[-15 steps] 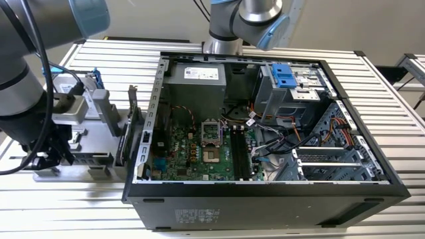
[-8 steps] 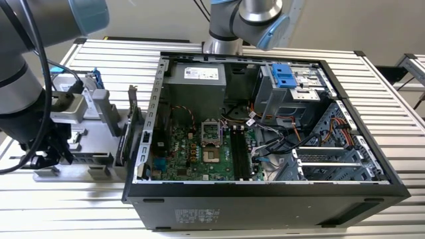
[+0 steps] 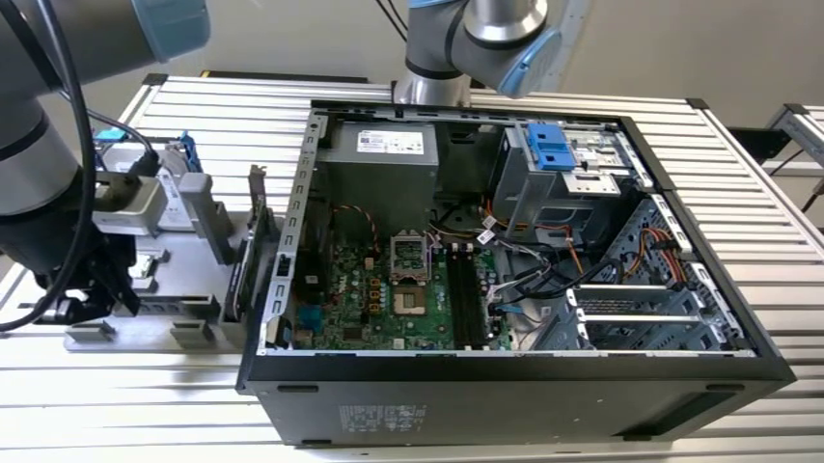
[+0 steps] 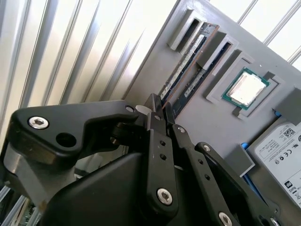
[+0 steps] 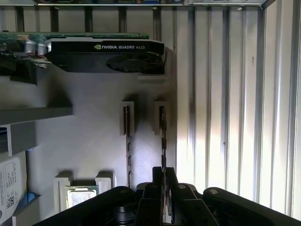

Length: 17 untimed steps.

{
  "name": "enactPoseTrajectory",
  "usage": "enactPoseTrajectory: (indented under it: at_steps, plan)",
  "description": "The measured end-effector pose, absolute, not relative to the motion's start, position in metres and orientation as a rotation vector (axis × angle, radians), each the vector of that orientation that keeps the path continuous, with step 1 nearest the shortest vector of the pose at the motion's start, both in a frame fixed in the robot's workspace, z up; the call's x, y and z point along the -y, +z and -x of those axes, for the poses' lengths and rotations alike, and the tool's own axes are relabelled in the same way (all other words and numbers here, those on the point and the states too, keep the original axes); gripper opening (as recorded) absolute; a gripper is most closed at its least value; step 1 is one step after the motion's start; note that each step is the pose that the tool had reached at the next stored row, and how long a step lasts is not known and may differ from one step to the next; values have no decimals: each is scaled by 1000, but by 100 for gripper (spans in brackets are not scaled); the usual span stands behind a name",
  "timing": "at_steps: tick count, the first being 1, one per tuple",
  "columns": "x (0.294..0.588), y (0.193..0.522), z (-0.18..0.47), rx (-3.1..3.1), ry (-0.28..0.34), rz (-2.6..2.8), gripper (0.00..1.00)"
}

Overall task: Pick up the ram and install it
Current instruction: 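Pick up the ram and move it above insertion slot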

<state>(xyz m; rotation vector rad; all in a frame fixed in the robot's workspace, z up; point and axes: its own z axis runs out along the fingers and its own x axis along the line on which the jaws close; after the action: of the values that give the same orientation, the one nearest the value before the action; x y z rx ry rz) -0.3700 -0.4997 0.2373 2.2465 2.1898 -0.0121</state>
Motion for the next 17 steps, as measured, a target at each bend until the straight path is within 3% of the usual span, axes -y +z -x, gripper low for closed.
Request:
enactPoseTrajectory:
  at_steps: [17]
  plan:
    - [500,256,370,-2186,-12,-2250,0]
